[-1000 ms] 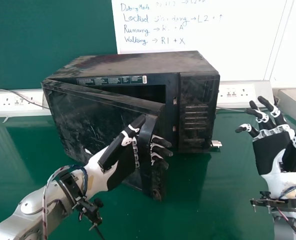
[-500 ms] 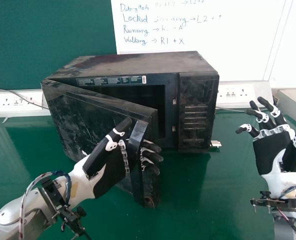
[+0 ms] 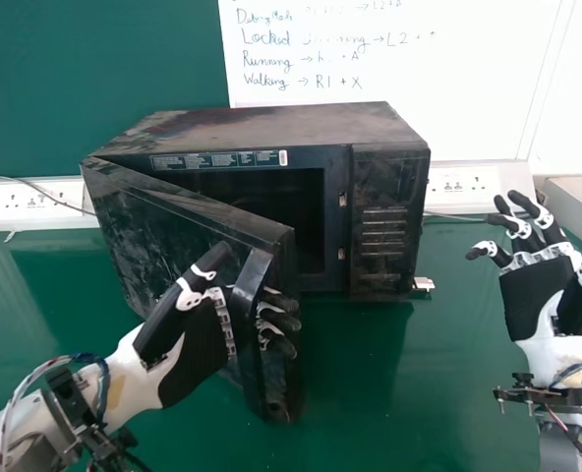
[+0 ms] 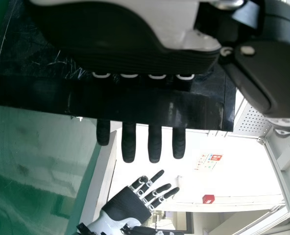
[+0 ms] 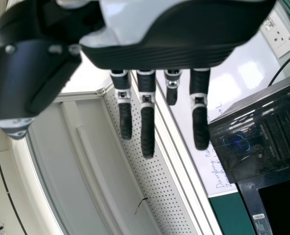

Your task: Open the door of oven

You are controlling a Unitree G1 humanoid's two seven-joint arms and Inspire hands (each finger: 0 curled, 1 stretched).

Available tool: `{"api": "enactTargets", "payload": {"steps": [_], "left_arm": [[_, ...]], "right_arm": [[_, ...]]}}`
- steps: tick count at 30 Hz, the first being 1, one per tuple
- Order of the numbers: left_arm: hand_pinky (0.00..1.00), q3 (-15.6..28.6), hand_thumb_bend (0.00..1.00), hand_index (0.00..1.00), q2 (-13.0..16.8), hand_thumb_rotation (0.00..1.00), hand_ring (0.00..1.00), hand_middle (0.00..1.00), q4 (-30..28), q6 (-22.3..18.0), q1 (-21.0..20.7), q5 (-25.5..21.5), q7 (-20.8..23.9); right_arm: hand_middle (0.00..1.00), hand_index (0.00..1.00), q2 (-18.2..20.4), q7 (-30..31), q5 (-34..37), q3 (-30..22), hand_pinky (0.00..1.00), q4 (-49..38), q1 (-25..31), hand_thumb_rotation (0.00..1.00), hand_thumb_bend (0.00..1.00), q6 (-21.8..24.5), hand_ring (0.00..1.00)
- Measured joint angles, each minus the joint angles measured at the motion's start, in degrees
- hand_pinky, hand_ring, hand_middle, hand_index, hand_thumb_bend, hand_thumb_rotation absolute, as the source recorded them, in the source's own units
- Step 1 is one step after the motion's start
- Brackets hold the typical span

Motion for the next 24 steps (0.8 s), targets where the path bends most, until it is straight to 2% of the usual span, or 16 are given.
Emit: {"api": "enactTargets", "payload": {"steps": [3,8,12,13,15,18,21,23,24], "left_arm": [[0.36,2.03,0.96,0.72,1.75,0.71,0.43,0.54,-0.13,-0.23,1.44,-2.26,-1.33],[0.33,6.21,0.97,0.72,5.36,0.76,0.42,0.54,-1.99,-0.19,4.82,-5.83,-2.02],[0.33,9.76,0.99,0.74,8.54,0.74,0.42,0.54,-2.4,0.02,7.64,-9.24,-3.04],[0.32,10.62,0.97,0.74,9.24,0.74,0.41,0.54,-2.4,0.01,8.27,-9.93,-3.51],[0.31,11.31,0.94,0.73,9.43,0.69,0.4,0.53,-1.34,-1.33,9.01,-10.01,-5.94],[0.28,11.57,0.96,0.69,9.69,0.65,0.36,0.49,1.92,-2.8,9.02,-10.44,-10.09],[0.25,11.78,0.91,0.68,10.89,0.66,0.31,0.43,3.38,-4.37,8.95,-9.99,-13.21],[0.26,11.79,0.94,0.66,11.45,0.61,0.3,0.41,4.96,-6.25,8.93,-8.77,-16.22],[0.25,11.9,0.92,0.66,11.8,0.63,0.3,0.41,5.82,-7.51,8.89,-8.02,-17.92]], "right_arm": [[0.59,0.69,0.0,-0.01,0.01,-0.07,0.44,0.0,-0.02,0.81,1.0,0.0,0.49],[0.59,0.69,-0.01,0.07,0.1,-0.12,0.44,0.0,-0.12,0.81,1.0,0.05,0.49],[0.59,0.7,-0.01,0.06,0.07,-0.26,0.44,0.04,-0.21,0.81,1.0,0.03,0.49],[0.59,0.7,-0.02,0.05,0.02,-0.3,0.44,0.06,-0.27,0.81,1.0,0.0,0.49],[0.59,0.7,-0.02,0.01,-0.06,-0.44,0.44,0.11,-0.39,0.81,1.0,-0.15,0.49],[0.59,0.69,-0.04,0.2,-0.01,-0.52,0.44,0.31,-0.64,0.8,1.0,-0.19,0.49],[0.59,0.69,-0.09,0.27,0.02,-0.65,0.43,0.34,-0.67,0.8,1.0,-0.18,0.48],[0.59,0.69,-0.1,0.26,0.03,-0.65,0.43,0.29,-0.68,0.8,1.0,-0.14,0.49],[0.59,0.69,-0.1,0.26,0.04,-0.65,0.43,0.25,-0.68,0.8,1.0,-0.12,0.48]]}}
